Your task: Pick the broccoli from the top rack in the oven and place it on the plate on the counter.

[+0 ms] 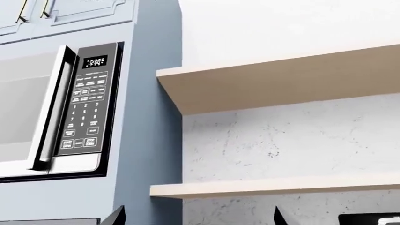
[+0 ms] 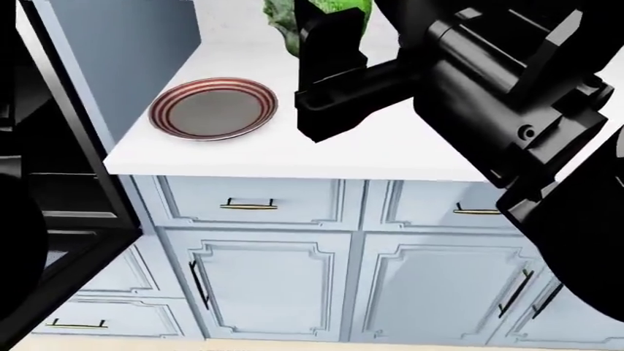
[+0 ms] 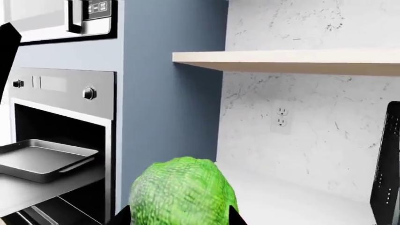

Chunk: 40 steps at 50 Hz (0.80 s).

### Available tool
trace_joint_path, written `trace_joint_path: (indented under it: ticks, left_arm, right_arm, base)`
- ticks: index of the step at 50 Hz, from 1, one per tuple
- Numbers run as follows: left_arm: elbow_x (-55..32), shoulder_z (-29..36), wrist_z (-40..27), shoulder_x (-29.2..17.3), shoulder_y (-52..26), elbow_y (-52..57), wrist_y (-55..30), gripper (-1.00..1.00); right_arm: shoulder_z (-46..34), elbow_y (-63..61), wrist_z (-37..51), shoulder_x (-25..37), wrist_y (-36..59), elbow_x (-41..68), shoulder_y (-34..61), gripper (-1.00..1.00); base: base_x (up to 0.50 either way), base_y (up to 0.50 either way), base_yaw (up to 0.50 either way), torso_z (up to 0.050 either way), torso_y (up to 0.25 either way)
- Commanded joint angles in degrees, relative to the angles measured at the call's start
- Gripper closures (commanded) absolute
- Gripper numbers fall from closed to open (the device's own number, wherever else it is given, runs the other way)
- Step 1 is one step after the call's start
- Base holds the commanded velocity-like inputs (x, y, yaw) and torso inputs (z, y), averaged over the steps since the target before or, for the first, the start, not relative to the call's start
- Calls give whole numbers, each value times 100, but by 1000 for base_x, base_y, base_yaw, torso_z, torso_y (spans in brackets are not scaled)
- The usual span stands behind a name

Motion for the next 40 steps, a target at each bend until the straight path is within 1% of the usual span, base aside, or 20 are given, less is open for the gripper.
trace_joint_path:
  ticks: [1, 22, 30, 33, 40]
  left_arm:
    - [16, 26, 1, -2, 6, 6, 24, -100]
    - [-8, 50, -43, -23, -3, 6, 75, -100]
    - [-56, 72, -90, -18, -25, 7, 77, -100]
    - [-71, 87, -99, -11, -45, 1, 72, -100]
    - [-40, 101, -73, -7, -35, 3, 96, -100]
  right_arm:
    - [17, -44, -154, 14, 98, -247, 1, 100]
    - [23, -120, -174, 43, 22, -194, -3, 100]
    - [0, -39, -95, 99, 6, -166, 5, 100]
    - [17, -91, -145, 108, 5, -339, -53, 100]
    - [-46, -111, -65, 98, -25, -410, -205, 100]
  base:
    - [117, 4, 500, 0, 0]
    - [121, 13, 495, 0, 0]
    - [4, 26, 0, 0, 1]
    - [0, 0, 0, 0, 0]
    - [410, -208, 0, 0, 0]
